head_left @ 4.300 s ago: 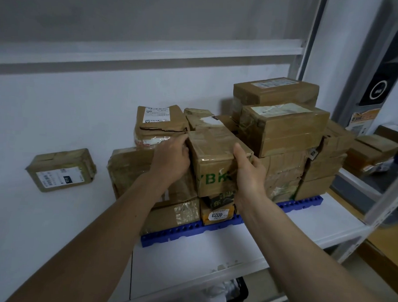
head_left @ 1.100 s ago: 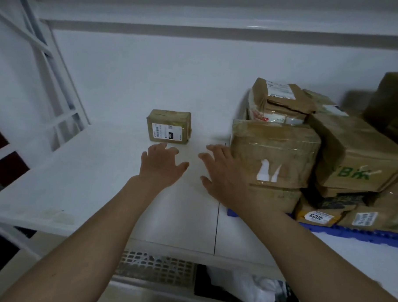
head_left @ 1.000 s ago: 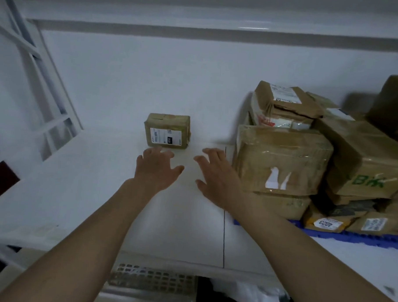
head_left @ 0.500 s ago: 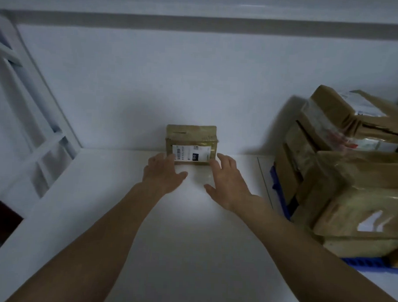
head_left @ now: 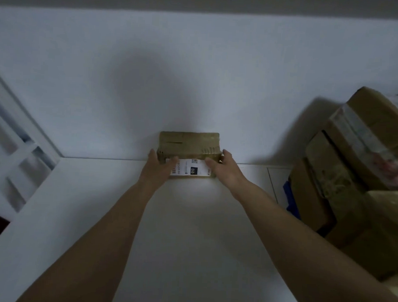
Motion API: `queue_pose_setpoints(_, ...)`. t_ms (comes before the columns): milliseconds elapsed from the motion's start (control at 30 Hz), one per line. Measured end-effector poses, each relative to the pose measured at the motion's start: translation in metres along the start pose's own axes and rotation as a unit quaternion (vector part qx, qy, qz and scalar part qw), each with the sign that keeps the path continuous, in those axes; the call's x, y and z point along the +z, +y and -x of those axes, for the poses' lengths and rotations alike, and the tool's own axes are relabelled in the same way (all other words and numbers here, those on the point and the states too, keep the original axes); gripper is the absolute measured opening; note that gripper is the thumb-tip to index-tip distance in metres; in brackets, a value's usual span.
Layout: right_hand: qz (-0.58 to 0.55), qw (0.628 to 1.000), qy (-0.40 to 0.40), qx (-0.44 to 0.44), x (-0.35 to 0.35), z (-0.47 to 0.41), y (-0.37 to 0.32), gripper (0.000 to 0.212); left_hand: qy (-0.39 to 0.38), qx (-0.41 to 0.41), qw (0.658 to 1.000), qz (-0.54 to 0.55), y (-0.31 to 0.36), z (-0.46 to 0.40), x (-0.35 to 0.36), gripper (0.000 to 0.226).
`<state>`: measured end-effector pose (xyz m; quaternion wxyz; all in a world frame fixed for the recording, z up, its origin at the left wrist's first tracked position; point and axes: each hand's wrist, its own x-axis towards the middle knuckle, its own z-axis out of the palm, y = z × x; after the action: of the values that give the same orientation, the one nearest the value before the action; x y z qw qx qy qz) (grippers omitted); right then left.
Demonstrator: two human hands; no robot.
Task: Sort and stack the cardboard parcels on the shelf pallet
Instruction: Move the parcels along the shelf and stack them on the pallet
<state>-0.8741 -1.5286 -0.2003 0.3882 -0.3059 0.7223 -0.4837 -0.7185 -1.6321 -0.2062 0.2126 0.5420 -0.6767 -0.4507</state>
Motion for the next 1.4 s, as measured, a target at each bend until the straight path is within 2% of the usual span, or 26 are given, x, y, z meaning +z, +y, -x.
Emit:
queue_pose_setpoints(67, -0.032, 0.999, -0.002, 0.003, 0.0, -0.002, 0.002, 0.042, 0.003, -0.012, 0.999, 0.047, -0.001, -0.002, 0.005, 0.054)
queue_pose_setpoints(200, -0.071, 0.997, 0.011, 0.012, 0.0, 0.011, 0.004, 0.043, 0.033, -0.014, 0.997, 0.066, -0.002, 0.007, 0.005, 0.05)
queue_pose_setpoints(367, -0.088, 0.993, 0.075, -0.022, 0.004, 0.049, -0.011, 0.033, 0.081, 0.025, 0.993, 0.086, 0.004, 0.027, -0.007, 0.043)
queue_pose_setpoints(433, -0.079, 0.99, 0.109, -0.049, 0.003, 0.07, -0.023, 0.031, 0.105, 0.047, 0.988, 0.107, 0.011, 0.037, -0.013, 0.046)
queue_pose_setpoints(533, -0.072, 0.977, 0.17, -0.109, -0.001, 0.101, -0.038, 0.03, 0.113, 0.07, 0.973, 0.189, 0.025, 0.05, -0.023, 0.068)
queue_pose_setpoints(667, -0.062, 0.954, 0.218, -0.199, -0.008, 0.148, -0.057, 0.026, 0.071, 0.105, 0.953, 0.276, 0.055, 0.081, -0.033, 0.107)
queue_pose_setpoints(733, -0.049, 0.94, 0.236, -0.242, -0.013, 0.17, -0.067, 0.031, 0.052, 0.147, 0.943, 0.294, 0.068, 0.099, -0.032, 0.101)
queue_pose_setpoints(900, -0.006, 0.922, 0.264, -0.284, -0.034, 0.224, -0.086, 0.071, -0.023, 0.191, 0.912, 0.363, 0.096, 0.139, -0.024, 0.063)
queue_pose_setpoints(933, -0.001, 0.921, 0.269, -0.28, -0.041, 0.234, -0.088, 0.075, -0.029, 0.195, 0.911, 0.363, 0.101, 0.145, -0.022, 0.063)
queue_pose_setpoints(1067, 0.001, 0.929, 0.275, -0.246, -0.069, 0.266, -0.083, 0.085, -0.023, 0.227, 0.918, 0.323, 0.123, 0.175, -0.015, 0.086)
queue_pose_setpoints(1200, -0.002, 0.927, 0.287, -0.243, -0.096, 0.298, -0.076, 0.08, -0.048, 0.254, 0.917, 0.303, 0.151, 0.206, -0.003, 0.09)
queue_pose_setpoints(1400, 0.078, 0.896, 0.352, -0.26, -0.155, 0.344, -0.063, 0.068, -0.162, 0.231, 0.896, 0.342, 0.197, 0.27, 0.036, 0.101)
